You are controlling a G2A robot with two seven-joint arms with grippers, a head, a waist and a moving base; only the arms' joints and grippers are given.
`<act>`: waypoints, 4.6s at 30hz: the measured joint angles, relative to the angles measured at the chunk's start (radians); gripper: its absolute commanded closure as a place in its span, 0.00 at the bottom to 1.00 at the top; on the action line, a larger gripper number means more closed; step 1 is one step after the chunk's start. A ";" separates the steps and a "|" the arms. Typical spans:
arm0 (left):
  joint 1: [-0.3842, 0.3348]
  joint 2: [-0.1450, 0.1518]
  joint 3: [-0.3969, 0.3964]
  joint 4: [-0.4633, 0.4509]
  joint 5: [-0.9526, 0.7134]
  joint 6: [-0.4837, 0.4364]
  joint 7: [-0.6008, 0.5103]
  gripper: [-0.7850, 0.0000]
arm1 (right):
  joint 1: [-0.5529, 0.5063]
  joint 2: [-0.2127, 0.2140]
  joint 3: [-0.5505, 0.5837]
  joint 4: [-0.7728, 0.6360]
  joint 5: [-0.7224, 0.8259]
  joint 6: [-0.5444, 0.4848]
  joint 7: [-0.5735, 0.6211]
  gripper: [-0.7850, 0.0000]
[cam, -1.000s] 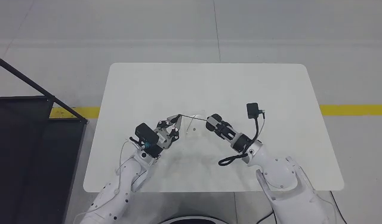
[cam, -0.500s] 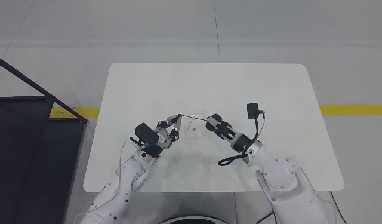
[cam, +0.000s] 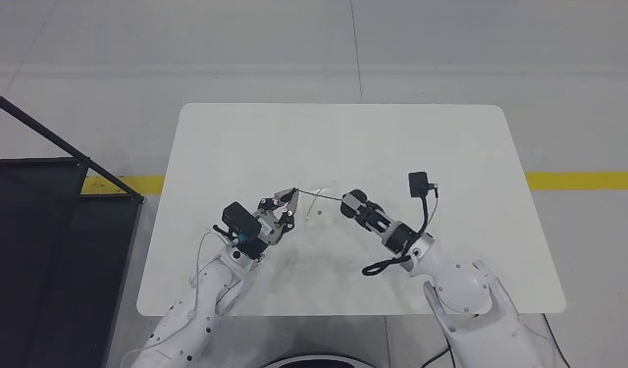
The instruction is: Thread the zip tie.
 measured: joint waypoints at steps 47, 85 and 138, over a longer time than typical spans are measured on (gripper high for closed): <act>0.000 0.000 0.000 0.000 0.000 0.000 0.000 1.00 | 0.021 -0.005 -0.009 0.014 0.040 0.019 0.005 1.00; 0.000 0.000 0.000 0.000 0.000 0.000 0.000 1.00 | 0.029 -0.012 -0.022 0.034 0.095 -0.028 -0.001 1.00; -0.042 0.010 -0.035 0.021 -0.031 -0.197 -0.037 1.00 | 0.011 -0.004 0.011 -0.002 0.101 0.063 0.016 1.00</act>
